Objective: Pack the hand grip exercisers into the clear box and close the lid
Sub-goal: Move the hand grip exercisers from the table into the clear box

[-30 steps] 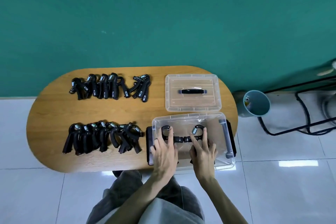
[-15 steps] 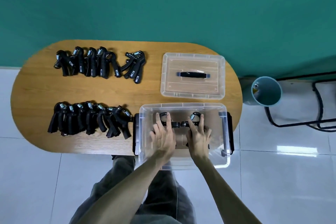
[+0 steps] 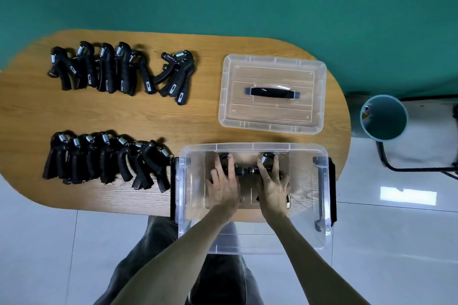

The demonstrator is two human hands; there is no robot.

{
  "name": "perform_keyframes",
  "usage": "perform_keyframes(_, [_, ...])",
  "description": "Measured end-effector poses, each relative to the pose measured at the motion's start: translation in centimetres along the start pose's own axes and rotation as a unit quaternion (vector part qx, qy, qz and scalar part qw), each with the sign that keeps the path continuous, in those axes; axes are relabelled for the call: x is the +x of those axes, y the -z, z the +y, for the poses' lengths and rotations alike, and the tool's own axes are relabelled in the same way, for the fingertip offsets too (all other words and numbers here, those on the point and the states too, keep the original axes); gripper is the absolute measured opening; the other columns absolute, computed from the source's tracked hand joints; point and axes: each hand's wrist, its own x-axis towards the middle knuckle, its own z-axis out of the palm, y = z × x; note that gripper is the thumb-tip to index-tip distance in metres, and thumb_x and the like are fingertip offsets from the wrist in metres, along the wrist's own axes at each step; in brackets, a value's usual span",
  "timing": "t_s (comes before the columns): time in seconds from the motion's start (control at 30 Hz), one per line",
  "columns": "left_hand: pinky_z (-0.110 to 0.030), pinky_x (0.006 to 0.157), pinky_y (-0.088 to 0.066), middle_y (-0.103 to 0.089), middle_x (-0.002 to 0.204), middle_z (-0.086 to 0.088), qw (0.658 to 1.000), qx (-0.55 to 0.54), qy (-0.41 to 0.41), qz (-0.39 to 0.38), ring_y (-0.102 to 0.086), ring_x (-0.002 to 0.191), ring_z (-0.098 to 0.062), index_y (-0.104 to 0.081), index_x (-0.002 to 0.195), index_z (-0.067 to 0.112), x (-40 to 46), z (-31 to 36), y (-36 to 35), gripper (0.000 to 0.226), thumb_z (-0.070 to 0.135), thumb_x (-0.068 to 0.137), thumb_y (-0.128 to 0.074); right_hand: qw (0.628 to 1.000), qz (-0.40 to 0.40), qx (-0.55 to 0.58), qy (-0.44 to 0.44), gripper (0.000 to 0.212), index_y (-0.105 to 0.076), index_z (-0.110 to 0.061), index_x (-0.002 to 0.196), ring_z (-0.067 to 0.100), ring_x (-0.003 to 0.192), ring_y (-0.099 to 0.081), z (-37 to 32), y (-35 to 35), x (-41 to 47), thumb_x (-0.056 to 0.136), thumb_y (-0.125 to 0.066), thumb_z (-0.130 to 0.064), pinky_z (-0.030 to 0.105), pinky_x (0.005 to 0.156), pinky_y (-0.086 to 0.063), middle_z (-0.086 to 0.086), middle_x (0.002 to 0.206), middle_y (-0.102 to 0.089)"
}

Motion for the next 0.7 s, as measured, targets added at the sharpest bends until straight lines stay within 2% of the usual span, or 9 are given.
perform_keyframes(0.13, [-0.043,0.095,-0.047,-0.008,0.165,-0.022,1.0,0.013,-0.006,0.005,-0.042,0.118,-0.029,0.029,0.151,0.021,0.2,-0.4,-0.4,0.084,0.03,0.106,-0.04,0.999,0.011,-0.026,0.015,0.094,-0.013,-0.054,0.151,0.044,0.125,-0.032,0.6,-1.0,0.1,0.092,-0.057,0.005,0.069,0.103,-0.034,-0.001,0.168,0.014])
perform_keyframes(0.23, [-0.047,0.099,-0.046,-0.003,0.166,-0.02,1.0,0.009,-0.006,-0.004,-0.041,0.121,-0.029,0.031,0.151,0.023,0.2,-0.8,-0.5,0.083,0.034,0.106,-0.038,0.999,0.005,-0.032,0.013,0.1,-0.015,-0.05,0.154,0.045,0.126,-0.031,0.6,-1.1,0.1,0.088,-0.055,0.013,0.069,0.105,-0.031,-0.002,0.167,0.018])
perform_keyframes(0.37, [-0.048,0.094,-0.049,-0.008,0.165,-0.02,1.0,0.001,-0.004,0.01,-0.041,0.119,-0.031,0.028,0.153,0.023,0.3,-0.9,-1.3,0.087,0.037,0.105,-0.043,0.997,0.037,-0.058,0.036,0.113,-0.017,-0.042,0.157,0.038,0.115,-0.033,1.2,-1.6,0.2,0.076,-0.063,0.022,0.066,0.097,-0.041,0.006,0.168,0.011])
perform_keyframes(0.5, [-0.048,0.091,-0.052,-0.013,0.164,-0.019,1.0,0.004,0.005,0.024,-0.043,0.115,-0.031,0.029,0.153,0.022,0.5,-0.8,-1.7,0.097,0.037,0.103,-0.052,0.996,0.029,-0.08,0.038,0.122,-0.01,-0.043,0.157,0.04,0.123,-0.031,1.3,-2.1,0.3,0.071,-0.066,0.024,0.067,0.099,-0.042,0.007,0.168,0.015])
perform_keyframes(0.6, [-0.048,0.096,-0.049,-0.002,0.167,-0.018,1.0,0.005,0.001,0.0,-0.042,0.12,-0.03,0.029,0.153,0.022,0.4,-0.9,-1.4,0.084,0.046,0.106,-0.036,0.995,0.011,-0.092,0.024,0.117,-0.008,-0.044,0.158,0.048,0.131,-0.034,1.0,-2.0,0.5,0.077,-0.063,0.02,0.068,0.103,-0.038,0.005,0.167,0.018])
perform_keyframes(0.7, [-0.048,0.102,-0.044,0.011,0.168,-0.015,1.0,-0.005,0.004,-0.005,-0.035,0.128,-0.029,0.019,0.158,0.019,-0.4,-1.1,0.1,0.074,0.051,0.105,-0.021,0.992,0.036,-0.12,0.019,0.089,-0.015,-0.04,0.158,0.045,0.131,-0.038,0.3,-1.3,0.2,0.092,-0.066,-0.008,0.064,0.101,-0.038,0.01,0.169,0.004])
